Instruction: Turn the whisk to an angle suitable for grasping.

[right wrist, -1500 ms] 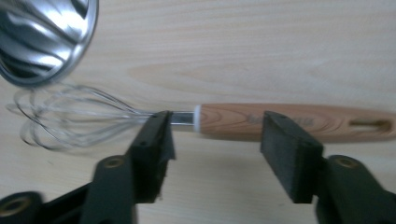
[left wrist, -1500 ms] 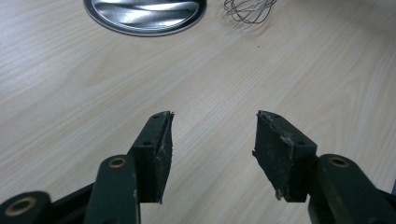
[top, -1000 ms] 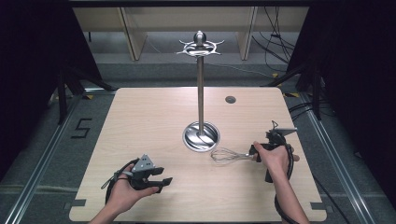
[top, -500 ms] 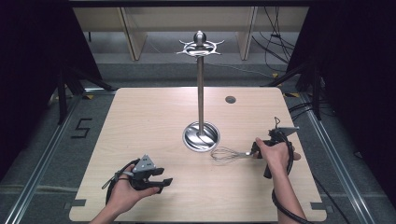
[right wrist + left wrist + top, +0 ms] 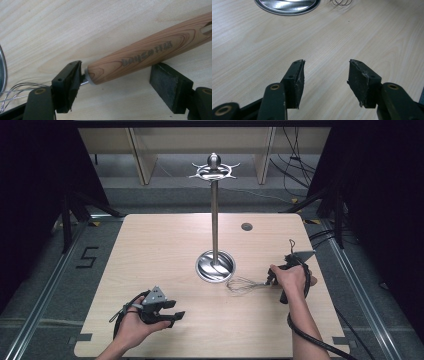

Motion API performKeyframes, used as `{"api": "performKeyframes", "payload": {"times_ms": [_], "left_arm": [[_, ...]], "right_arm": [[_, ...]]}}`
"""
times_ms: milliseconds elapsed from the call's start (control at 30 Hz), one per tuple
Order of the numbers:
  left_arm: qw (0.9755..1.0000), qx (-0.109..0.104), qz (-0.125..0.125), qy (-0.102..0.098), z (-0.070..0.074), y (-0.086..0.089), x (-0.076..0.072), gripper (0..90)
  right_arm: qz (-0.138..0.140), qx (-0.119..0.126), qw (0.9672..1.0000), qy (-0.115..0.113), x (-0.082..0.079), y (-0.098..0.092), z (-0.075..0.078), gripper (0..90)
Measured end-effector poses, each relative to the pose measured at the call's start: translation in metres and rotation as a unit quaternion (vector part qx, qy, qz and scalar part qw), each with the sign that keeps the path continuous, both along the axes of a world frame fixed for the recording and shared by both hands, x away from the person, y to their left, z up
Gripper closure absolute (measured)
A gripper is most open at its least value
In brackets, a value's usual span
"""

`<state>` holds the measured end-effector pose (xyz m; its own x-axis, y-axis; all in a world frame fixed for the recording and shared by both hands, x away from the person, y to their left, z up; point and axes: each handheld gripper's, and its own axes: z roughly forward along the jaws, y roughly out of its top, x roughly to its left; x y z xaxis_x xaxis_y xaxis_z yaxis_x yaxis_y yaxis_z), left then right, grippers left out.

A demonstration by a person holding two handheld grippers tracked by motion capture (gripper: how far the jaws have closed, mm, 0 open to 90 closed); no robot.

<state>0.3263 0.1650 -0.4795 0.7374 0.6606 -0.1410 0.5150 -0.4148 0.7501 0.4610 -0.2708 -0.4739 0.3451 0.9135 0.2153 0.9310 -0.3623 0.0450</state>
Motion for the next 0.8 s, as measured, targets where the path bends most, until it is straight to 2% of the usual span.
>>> {"api": "performKeyframes", "payload": {"times_ms": [67, 100, 133, 167, 200, 233, 267, 300, 367, 467, 500, 533, 600, 667, 767, 800], "left_arm": [[1.0000, 0.001, -0.002, 0.002, 0.000, 0.000, 0.000, 46.1], [1.0000, 0.002, -0.002, 0.002, 0.000, 0.000, 0.000, 46.1], [1.0000, 0.002, -0.002, 0.002, 0.000, 0.000, 0.000, 46.2], [1.0000, 0.001, -0.002, 0.002, 0.000, 0.000, 0.000, 46.2], [1.0000, 0.000, -0.005, 0.003, 0.000, 0.000, -0.001, 46.2], [1.0000, -0.002, -0.004, 0.004, 0.000, 0.000, -0.001, 46.2], [1.0000, -0.001, -0.005, 0.004, 0.000, 0.000, -0.001, 46.3], [1.0000, 0.001, -0.003, 0.003, 0.000, 0.000, 0.000, 46.3], [1.0000, 0.002, -0.004, 0.004, 0.000, 0.000, 0.000, 46.4], [1.0000, 0.003, -0.004, 0.004, 0.000, 0.000, 0.000, 46.4], [1.0000, -0.001, -0.007, 0.005, 0.000, 0.000, -0.001, 46.5], [1.0000, -0.001, -0.007, 0.005, 0.000, 0.000, -0.001, 46.5], [1.0000, -0.004, -0.006, 0.005, 0.000, 0.000, -0.001, 46.5], [1.0000, -0.003, -0.007, 0.005, 0.001, 0.000, -0.001, 46.6], [1.0000, -0.001, -0.006, 0.005, 0.001, 0.001, -0.001, 46.7], [1.0000, -0.003, -0.006, 0.006, 0.001, 0.001, -0.001, 46.7]], "right_arm": [[-0.009, 0.006, 0.9999, 0.010, 0.003, -0.003, 0.000, 31.2], [-0.082, 0.029, 0.9960, 0.019, 0.007, 0.006, 0.002, 31.7], [-0.082, 0.029, 0.9960, 0.019, 0.007, 0.006, 0.002, 31.7], [-0.041, 0.009, 0.9991, 0.001, 0.005, -0.001, 0.000, 31.8], [-0.024, 0.004, 0.9997, 0.003, 0.007, -0.005, 0.000, 31.7], [-0.057, 0.022, 0.9980, 0.012, 0.009, -0.001, 0.001, 31.4], [-0.046, 0.018, 0.9988, 0.004, 0.009, -0.003, 0.000, 30.8], [-0.067, 0.025, 0.9974, -0.002, 0.010, -0.001, -0.002, 30.7], [-0.077, 0.024, 0.9967, -0.001, 0.012, -0.001, 0.000, 29.5], [-0.061, 0.012, 0.9980, -0.001, 0.012, -0.003, -0.001, 29.1], [-0.071, 0.010, 0.9974, -0.004, 0.014, -0.001, -0.002, 29.0], [-0.064, 0.003, 0.9979, 0.002, 0.015, -0.001, -0.001, 29.1], [-0.073, 0.002, 0.9973, -0.001, 0.016, 0.001, -0.002, 29.1], [-0.083, -0.002, 0.9966, 0.005, 0.019, 0.004, -0.002, 29.3], [-0.051, -0.033, 0.9981, 0.004, 0.022, 0.007, -0.002, 30.4], [-0.051, -0.033, 0.9981, 0.004, 0.022, 0.007, -0.002, 30.4]]}}
